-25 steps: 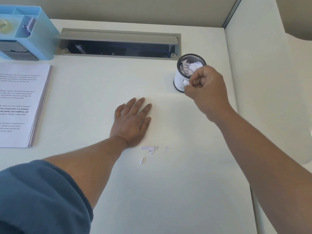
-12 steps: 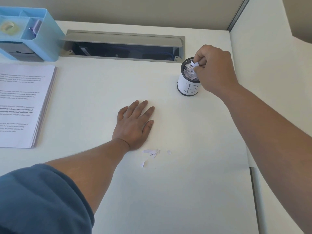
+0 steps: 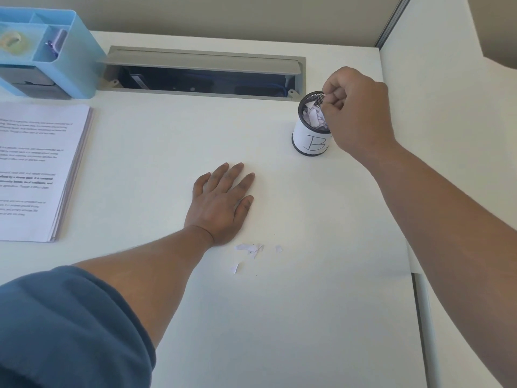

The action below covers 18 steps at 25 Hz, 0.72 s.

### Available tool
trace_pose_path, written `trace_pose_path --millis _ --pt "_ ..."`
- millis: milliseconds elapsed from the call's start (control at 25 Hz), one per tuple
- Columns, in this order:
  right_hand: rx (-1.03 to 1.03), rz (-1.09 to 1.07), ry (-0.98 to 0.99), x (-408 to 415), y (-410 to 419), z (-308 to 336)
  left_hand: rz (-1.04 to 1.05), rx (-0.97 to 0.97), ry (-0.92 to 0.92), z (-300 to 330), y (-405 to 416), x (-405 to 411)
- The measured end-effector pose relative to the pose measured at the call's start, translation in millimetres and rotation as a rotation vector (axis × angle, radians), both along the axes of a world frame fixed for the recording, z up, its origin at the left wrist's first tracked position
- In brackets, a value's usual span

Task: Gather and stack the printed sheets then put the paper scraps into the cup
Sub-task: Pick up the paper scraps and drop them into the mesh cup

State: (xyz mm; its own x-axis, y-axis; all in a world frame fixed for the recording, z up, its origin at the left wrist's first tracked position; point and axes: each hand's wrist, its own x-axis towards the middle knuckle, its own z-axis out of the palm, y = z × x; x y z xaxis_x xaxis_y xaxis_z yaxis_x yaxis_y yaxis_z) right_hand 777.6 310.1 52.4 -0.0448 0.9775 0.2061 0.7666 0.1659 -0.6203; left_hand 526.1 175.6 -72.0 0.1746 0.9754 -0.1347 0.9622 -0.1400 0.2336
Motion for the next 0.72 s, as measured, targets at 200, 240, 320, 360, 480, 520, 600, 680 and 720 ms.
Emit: trace_pose_path --millis 200,240,320,360,480,520,600,680,720 --pt "-0.043 0.124 0.111 -17 -58 -17 0.003 -0.005 0.016 0 1 0" --pt "-0.109 0.186 0.099 -21 -75 -24 0.003 -0.006 0.016 0 1 1" --pt "-0.297 0.311 0.01 -24 -105 -39 0.006 -0.008 0.015 0 0 1" --pt "-0.4 0.361 -0.043 -25 -119 -46 0.006 -0.007 0.015 0 0 1" --pt "-0.59 0.425 -0.147 -25 -151 -64 0.004 -0.002 0.018 0 1 1" --pt "-0.6 0.429 -0.172 -27 -160 -70 0.004 -0.001 0.015 0 1 1" --pt "-0.56 0.426 -0.192 -33 -178 -79 0.003 0.003 0.006 1 0 0" --pt "-0.507 0.419 -0.162 -43 -192 -82 0.003 0.001 0.007 1 0 1" --pt "-0.489 0.423 -0.139 -49 -198 -82 0.003 -0.002 0.01 1 0 1"
